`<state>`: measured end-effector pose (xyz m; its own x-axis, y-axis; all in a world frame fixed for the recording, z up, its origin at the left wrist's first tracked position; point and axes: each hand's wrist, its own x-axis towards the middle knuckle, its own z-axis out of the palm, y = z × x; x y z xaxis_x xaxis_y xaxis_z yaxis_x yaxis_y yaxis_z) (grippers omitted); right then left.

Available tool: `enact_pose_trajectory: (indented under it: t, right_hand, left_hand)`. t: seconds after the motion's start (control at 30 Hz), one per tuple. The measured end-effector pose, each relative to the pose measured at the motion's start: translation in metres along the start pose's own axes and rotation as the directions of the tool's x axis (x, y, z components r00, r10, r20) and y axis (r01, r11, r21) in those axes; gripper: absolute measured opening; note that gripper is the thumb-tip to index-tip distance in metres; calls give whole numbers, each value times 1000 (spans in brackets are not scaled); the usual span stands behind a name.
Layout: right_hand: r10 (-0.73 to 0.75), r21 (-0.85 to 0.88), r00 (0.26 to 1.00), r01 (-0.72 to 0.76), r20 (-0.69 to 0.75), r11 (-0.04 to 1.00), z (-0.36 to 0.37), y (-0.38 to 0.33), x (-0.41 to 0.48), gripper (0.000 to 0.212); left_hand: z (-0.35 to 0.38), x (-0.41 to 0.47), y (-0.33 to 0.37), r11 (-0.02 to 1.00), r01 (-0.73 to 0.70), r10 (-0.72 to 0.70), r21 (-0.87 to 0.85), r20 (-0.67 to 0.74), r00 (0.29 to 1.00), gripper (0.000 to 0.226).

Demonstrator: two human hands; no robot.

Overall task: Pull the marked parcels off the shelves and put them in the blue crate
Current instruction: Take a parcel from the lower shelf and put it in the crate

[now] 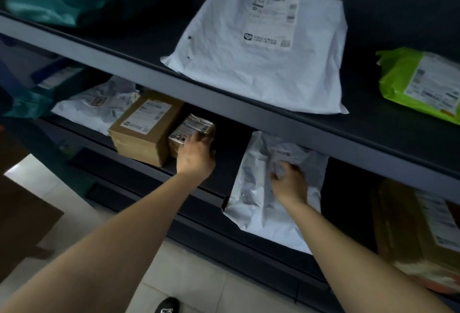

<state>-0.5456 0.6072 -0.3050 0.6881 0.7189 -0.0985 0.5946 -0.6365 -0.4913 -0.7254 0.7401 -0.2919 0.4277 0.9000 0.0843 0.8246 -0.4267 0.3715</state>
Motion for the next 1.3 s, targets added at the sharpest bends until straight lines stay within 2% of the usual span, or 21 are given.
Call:
enact_pose_trajectory:
  t: [0.07, 0.13, 0.23, 0.3, 0.4, 0.5, 0.57, 0.77, 0.93, 1.03, 1.3]
  right_hand:
    - [-56, 105, 994, 46, 91, 993, 17, -34, 3, 41]
    - [-70, 213, 983, 32, 171, 977, 36, -65, 6, 42]
    - [-58, 302, 964, -25, 260, 953, 63, -105, 11, 44]
    - [-36, 353, 957, -71, 289, 933, 77, -125, 14, 44]
    - [13, 436, 952, -152, 305, 887, 91, -145, 17, 31]
    - [144, 498, 962, -244, 231, 832, 98, -146, 20, 21]
    - [239, 506, 954, -299, 182, 809, 99, -140, 18, 23]
    - [372, 584, 916, -385, 150, 714, 98, -122, -5, 21]
    - [394, 706, 918, -313, 53, 636, 86, -107, -36, 15]
    - [419, 777, 908, -260, -5, 573, 69, -102, -58, 17]
    - [467, 858, 869, -111, -161, 502, 17, -56, -136, 17]
  left_hand:
    - [-14, 14, -21, 994, 65, -71, 90, 73, 995, 52]
    - [-20, 26, -39, 989, 111, -127, 98, 173, 977, 54]
    - [-20, 38, -56, 990, 117, -134, 74, 276, 952, 53]
    - [-19, 43, -56, 994, 67, -90, 90, 292, 952, 53]
    - [-19, 53, -55, 998, 26, -40, 59, 252, 967, 46]
    - [-19, 60, -62, 997, 66, -51, -49, 262, 964, 39]
    - [-18, 60, -65, 982, 98, -48, -159, 292, 955, 36]
    - [0, 44, -71, 897, 156, -8, -415, 336, 942, 29]
    - [5, 16, -67, 800, 56, 115, -597, 244, 963, 31]
    - [3, 2, -54, 769, 14, 167, -639, 222, 961, 38]
    - [-20, -70, 11, 677, -59, 250, -733, 155, 956, 44]
